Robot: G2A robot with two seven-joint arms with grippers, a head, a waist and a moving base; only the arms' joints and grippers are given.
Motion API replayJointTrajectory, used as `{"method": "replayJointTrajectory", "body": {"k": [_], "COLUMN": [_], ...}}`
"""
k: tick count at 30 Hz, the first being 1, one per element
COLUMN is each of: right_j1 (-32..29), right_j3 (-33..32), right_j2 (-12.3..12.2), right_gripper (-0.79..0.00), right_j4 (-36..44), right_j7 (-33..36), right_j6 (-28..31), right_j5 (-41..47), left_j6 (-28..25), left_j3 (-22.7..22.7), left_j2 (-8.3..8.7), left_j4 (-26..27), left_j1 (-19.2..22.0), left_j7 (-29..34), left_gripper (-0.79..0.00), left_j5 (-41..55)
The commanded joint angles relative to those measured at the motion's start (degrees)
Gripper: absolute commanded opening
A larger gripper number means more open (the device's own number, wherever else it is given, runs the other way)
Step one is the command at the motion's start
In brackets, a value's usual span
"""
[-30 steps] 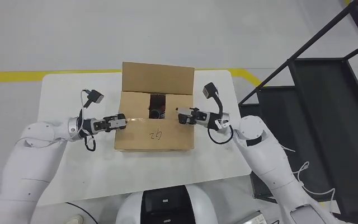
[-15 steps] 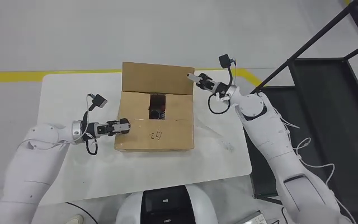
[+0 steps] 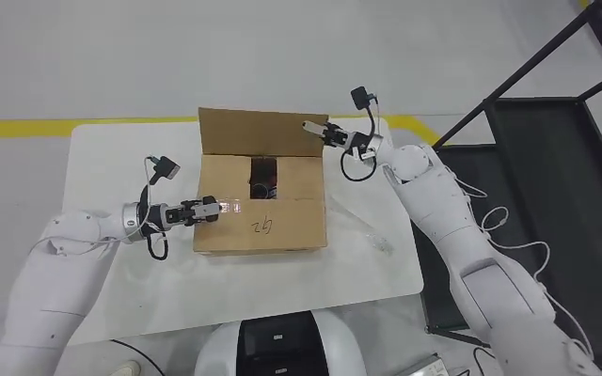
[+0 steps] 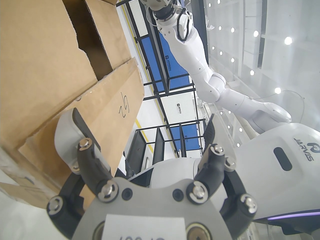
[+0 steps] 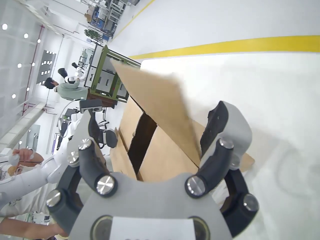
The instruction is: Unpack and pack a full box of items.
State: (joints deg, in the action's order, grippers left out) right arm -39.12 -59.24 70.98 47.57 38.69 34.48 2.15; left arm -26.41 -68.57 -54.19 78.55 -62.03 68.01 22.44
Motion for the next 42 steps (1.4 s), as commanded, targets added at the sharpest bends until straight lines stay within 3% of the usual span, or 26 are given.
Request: {"method": "replayJointTrajectory", "body": {"k": [1,7,11,18,24,31,42], "right_j1": [0.23,-2.11,-5.79,-13.66,-18.25,-20.39,-22.21], "right_j3": [-0.48,-3.36,-5.1,-7.82,-9.09,-9.28,-10.29], "right_j2": [-0.18,-1.78,-3.04,-5.19,-6.32,-6.79,-7.33], "right_gripper": [0.0,0.0,0.0,0.0,0.0,0.0,0.0], "right_j4": [-0.46,3.23,9.77,22.61,28.44,31.75,35.33], "right_j7": [1.08,7.08,12.39,17.77,16.95,15.08,11.82], "right_j6": [2.64,9.35,9.83,3.69,-2.91,-6.81,-9.35], "right_j5": [0.29,1.79,3.95,2.08,-5.04,-8.2,-9.93], "left_j6": [-0.02,-1.04,-1.46,-4.19,-5.21,-4.92,1.89], "left_j3": [-0.13,-1.75,-2.86,-4.22,-4.19,-3.2,2.22], "left_j2": [0.02,0.28,0.54,0.75,0.67,-0.21,-1.54], "left_j4": [-0.19,-0.18,0.31,2.5,2.7,-2.14,-11.92], "left_j1": [-0.07,-0.85,-1.56,-3.11,-2.62,0.72,8.29], "left_j7": [-0.55,-1.53,-1.14,1.23,4.29,-0.67,5.65], "left_gripper": [0.0,0.0,0.0,0.0,0.0,0.0,0.0], "left_j5": [-0.41,0.08,0.57,5.3,9.4,11.95,10.63]}}
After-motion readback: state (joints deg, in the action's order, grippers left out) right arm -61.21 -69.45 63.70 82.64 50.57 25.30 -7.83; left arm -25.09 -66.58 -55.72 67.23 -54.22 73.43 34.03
